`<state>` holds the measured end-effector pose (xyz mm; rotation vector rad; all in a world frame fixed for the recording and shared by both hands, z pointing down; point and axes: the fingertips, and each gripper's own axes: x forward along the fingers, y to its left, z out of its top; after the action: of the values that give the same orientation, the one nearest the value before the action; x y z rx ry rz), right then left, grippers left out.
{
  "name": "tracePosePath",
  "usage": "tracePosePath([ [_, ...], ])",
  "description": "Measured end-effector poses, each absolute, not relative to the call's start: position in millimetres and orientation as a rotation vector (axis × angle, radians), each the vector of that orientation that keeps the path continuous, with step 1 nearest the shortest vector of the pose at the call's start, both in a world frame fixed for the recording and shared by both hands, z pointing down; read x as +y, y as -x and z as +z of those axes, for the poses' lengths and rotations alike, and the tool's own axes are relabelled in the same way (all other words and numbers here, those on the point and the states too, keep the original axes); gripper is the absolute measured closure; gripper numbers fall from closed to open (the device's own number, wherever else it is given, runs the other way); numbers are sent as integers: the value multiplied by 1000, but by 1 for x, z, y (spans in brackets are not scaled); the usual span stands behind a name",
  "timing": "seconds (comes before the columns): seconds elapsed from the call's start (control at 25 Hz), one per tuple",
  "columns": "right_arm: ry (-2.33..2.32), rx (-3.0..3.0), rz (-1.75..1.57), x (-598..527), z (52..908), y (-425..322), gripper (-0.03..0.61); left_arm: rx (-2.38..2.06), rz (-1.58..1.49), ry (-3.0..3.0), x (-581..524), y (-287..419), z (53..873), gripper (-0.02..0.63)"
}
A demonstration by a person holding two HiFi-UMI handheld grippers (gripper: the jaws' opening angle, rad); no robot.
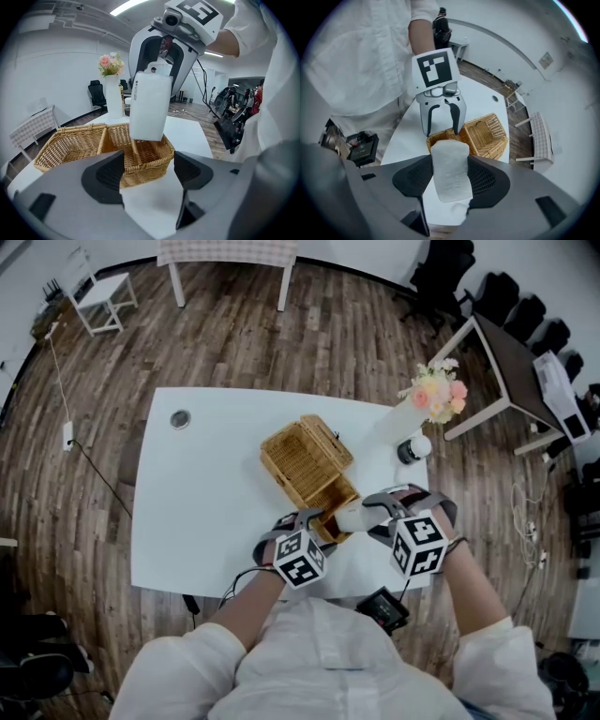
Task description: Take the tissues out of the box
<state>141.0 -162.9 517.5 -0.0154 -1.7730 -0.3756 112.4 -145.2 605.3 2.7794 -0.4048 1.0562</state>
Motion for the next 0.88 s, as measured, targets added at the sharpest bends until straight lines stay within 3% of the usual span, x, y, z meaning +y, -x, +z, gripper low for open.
tracePosePath([
  [0.52,-855,-2431,347,-161,480,-166,333,-379,1088,-2756,-146,-110,608,285],
  [0.88,-1131,-2553,495,-159,470,-156,333,-379,898,-2639,-157,-108,587,314],
])
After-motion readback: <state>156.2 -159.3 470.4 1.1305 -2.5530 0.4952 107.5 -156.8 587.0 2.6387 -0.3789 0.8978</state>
